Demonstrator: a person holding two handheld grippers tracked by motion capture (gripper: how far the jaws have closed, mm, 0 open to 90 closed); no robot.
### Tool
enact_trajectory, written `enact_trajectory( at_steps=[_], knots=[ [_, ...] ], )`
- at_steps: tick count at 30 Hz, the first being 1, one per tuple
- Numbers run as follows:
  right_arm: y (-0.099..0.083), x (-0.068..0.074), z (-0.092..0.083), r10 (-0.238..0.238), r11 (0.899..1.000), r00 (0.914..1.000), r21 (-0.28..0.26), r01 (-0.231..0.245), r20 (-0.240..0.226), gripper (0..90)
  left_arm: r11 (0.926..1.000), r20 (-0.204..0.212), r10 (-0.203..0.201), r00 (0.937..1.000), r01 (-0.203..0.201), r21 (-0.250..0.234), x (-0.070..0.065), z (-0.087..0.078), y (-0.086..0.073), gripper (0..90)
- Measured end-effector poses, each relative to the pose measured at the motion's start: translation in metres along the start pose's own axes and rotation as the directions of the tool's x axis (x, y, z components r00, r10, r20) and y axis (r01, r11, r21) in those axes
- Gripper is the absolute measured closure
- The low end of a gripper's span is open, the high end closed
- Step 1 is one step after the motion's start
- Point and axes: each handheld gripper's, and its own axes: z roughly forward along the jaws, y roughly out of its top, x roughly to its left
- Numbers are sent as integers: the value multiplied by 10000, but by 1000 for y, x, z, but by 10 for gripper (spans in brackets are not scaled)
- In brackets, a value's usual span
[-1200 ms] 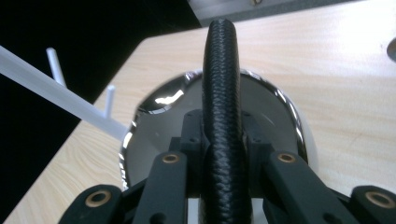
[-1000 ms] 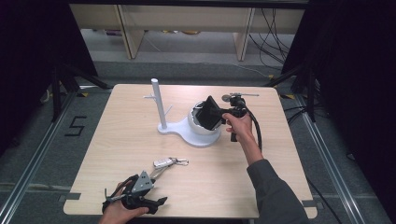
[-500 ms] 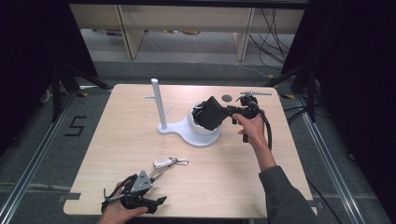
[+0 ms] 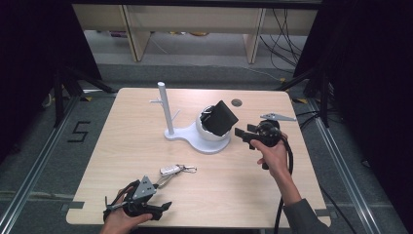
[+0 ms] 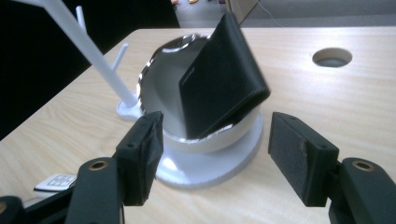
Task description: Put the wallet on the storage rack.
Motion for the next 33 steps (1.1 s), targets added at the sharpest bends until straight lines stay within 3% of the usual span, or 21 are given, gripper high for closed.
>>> enact_trajectory(
  at_steps=[2, 3, 4, 5, 9, 11, 12, 16, 17, 18, 19, 20, 21, 26, 27, 29, 31, 33],
  knots=[
    [-6, 6, 0, -152, 9996, 9999, 223, 153, -75, 347, 9998, 23, -110, 9999, 111, -185, 0, -1, 1, 239],
    [-10, 9, 0, -208, 9990, 9998, 402, 210, -59, 345, 10000, -80, 15, 10000, -16, -67, 2, -2, 0, 238],
    [-14, 14, 0, -392, 9979, 9992, 511, 393, -30, 341, 9999, -68, -101, 9999, 100, -108, 2, -1, 0, 238],
    [-16, 17, 0, -496, 9973, 9988, 543, 496, -13, 337, 9999, -21, 96, 10000, -96, 55, 3, -2, 0, 238],
    [-30, 25, -1, -1016, 9915, 9948, 806, 1021, -107, 335, 10000, -150, 3, 9999, -3, -4, 3, 0, -1, 238],
    [-34, 28, -1, -1250, 9865, 9922, 1060, 1244, -11, 326, 10000, -163, 4, 9999, -4, -5, 3, 0, -1, 237],
    [-42, 36, -4, -1296, 9845, 9915, 1210, 1270, 136, 328, 9999, -96, 85, 9999, -85, 88, 4, -1, -1, 237],
    [-54, 44, -4, -1220, 9838, 9923, 1298, 1239, -226, 327, 9999, -121, 75, 9999, -73, 95, 4, -1, -1, 237],
    [-61, 45, -4, -1542, 9771, 9871, 1419, 1587, -421, 324, 10000, -159, -16, 9999, 16, 30, 4, -1, 0, 237],
    [-64, 46, -4, -1586, 9754, 9861, 1474, 1642, -488, 322, 10000, -159, -16, 9999, 16, 30, 4, -1, 0, 237],
    [-69, 50, -4, -1368, 9756, 9891, 1655, 1440, -538, 321, 10000, -253, -44, 9997, 44, -15, 4, -1, 0, 237],
    [-69, 50, -4, -1368, 9756, 9891, 1655, 1440, -538, 321, 10000, -253, -44, 9997, 44, -15, 4, -1, 0, 237],
    [-74, 49, -3, -1672, 9697, 9840, 1698, 1754, -614, 310, 10000, -242, -94, 9997, 94, -25, 5, -1, 0, 237],
    [-83, 47, -5, -1563, 9677, 9867, 1931, 1621, -450, 300, 9999, -201, -86, 9998, 85, -58, 6, -1, 1, 236],
    [-89, 47, -6, -1201, 9713, 9908, 1992, 1301, -618, 300, 9995, -267, -317, 9991, 315, -73, 5, -1, 0, 236],
    [-92, 44, -9, -1403, 9686, 9886, 1993, 1485, -548, 296, 9988, -232, -470, 9986, 466, -170, 4, 0, 0, 236],
    [-96, 42, -11, -1299, 9678, 9901, 2101, 1384, -538, 288, 9997, -231, -252, 9994, 253, 7, 5, -1, 0, 236],
    [-100, 43, -13, -1374, 9663, 9895, 2135, 1439, -452, 285, 9996, -300, -291, 9991, 290, -42, 5, -1, 0, 236]
  ],
)
